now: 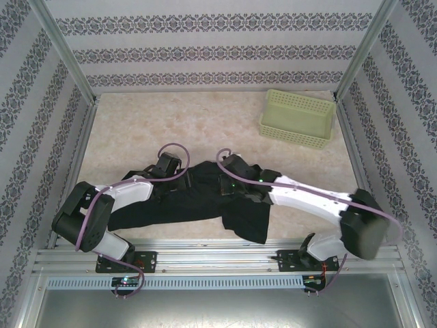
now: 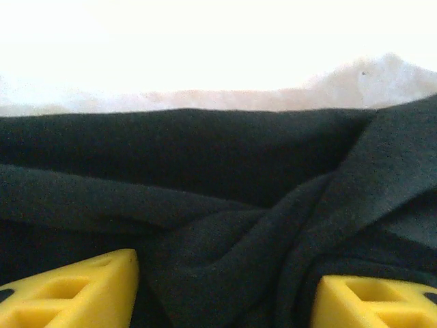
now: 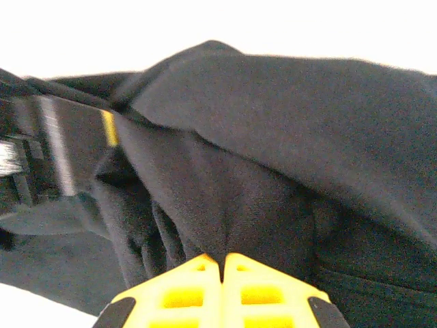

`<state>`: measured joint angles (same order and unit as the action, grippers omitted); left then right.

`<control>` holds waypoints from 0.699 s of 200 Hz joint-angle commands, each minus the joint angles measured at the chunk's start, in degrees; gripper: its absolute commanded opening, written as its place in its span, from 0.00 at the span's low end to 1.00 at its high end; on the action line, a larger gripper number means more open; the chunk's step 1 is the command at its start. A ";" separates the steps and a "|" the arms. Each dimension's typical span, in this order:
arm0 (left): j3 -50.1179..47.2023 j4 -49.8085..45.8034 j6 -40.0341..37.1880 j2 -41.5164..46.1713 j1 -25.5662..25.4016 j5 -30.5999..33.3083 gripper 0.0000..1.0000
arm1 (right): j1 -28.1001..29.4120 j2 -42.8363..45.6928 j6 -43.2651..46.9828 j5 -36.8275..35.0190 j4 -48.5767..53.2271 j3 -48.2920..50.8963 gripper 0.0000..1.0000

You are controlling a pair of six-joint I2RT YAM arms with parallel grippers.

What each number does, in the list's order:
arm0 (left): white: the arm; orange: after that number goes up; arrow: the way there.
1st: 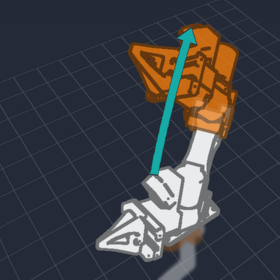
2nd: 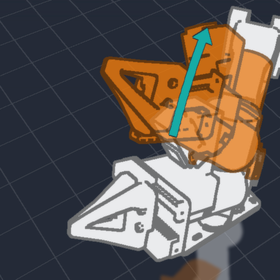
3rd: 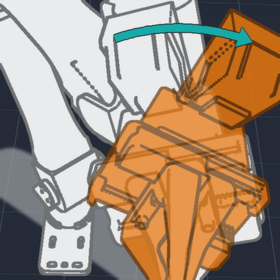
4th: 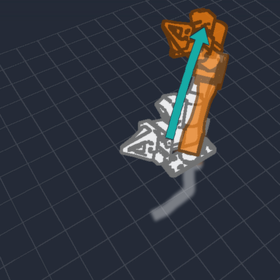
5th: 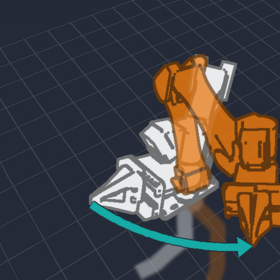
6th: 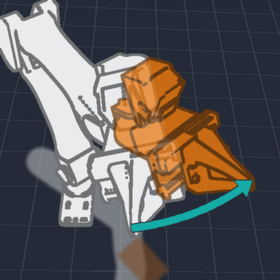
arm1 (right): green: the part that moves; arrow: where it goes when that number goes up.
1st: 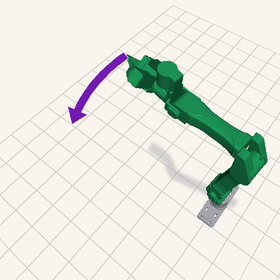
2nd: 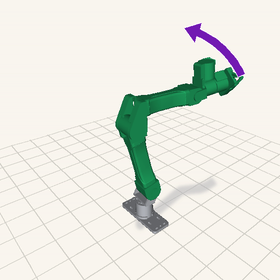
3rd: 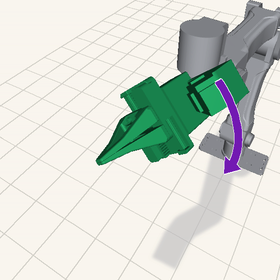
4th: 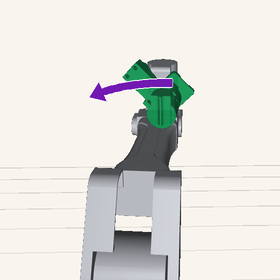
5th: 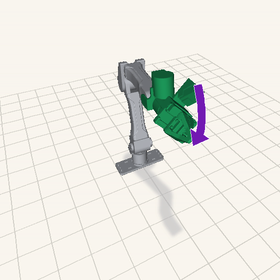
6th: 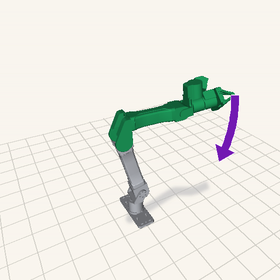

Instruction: Fold the inside-out t-shirt

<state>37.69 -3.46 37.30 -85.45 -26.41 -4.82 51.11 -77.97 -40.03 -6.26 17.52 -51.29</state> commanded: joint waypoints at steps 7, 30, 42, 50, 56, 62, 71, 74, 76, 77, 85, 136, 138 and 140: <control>3.44 -13.76 -1.13 6.32 -4.24 9.67 0.63 | -0.69 5.39 0.35 1.78 -4.06 5.07 0.00; 6.00 -21.84 1.36 14.19 -10.86 16.34 0.65 | 0.25 4.52 -0.68 3.41 -9.34 7.13 0.00; 6.65 -24.36 3.29 16.97 -13.50 17.53 0.66 | 1.00 3.82 -0.75 3.13 -10.62 7.56 0.00; 6.86 -24.47 4.04 17.90 -14.47 16.52 0.66 | 1.26 3.41 -0.90 3.16 -11.31 7.76 0.00; 6.60 -23.52 4.18 18.07 -14.80 14.63 0.66 | 1.40 3.19 -1.16 3.14 -11.73 8.06 0.00; 6.42 -22.10 4.40 17.93 -15.05 12.37 0.66 | 1.54 3.03 -1.32 3.23 -12.27 8.34 0.00; 5.96 -19.43 4.79 17.37 -15.69 9.72 0.65 | 1.78 2.92 -1.54 3.55 -13.14 8.80 0.00; 5.80 -18.50 4.94 17.13 -15.95 8.90 0.65 | 1.87 2.84 -1.54 3.65 -13.40 8.90 0.00; 5.77 -17.94 5.03 16.89 -16.13 8.37 0.65 | 1.95 2.83 -1.59 3.65 -13.59 8.92 0.00; 5.75 -17.65 5.09 16.72 -16.17 8.13 0.65 | 1.96 2.83 -1.56 3.73 -13.62 8.96 0.00; 5.81 -15.84 5.43 15.46 -16.70 6.43 0.64 | 2.27 2.74 -1.54 3.57 -13.69 9.01 0.00; 5.65 -7.31 6.42 7.77 -17.36 1.32 0.54 | 3.09 3.73 -1.50 2.44 -13.31 9.86 0.00; 5.73 -7.14 6.28 7.65 -17.36 1.26 0.53 | 3.15 3.71 -1.51 2.47 -13.30 9.93 0.00; 5.77 -6.99 6.18 7.42 -17.36 1.18 0.53 | 3.08 3.71 -1.53 2.48 -13.37 9.97 0.00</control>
<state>43.75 -16.21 42.52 -76.66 -43.13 -0.62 53.52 -74.81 -40.73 -3.55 5.96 -42.44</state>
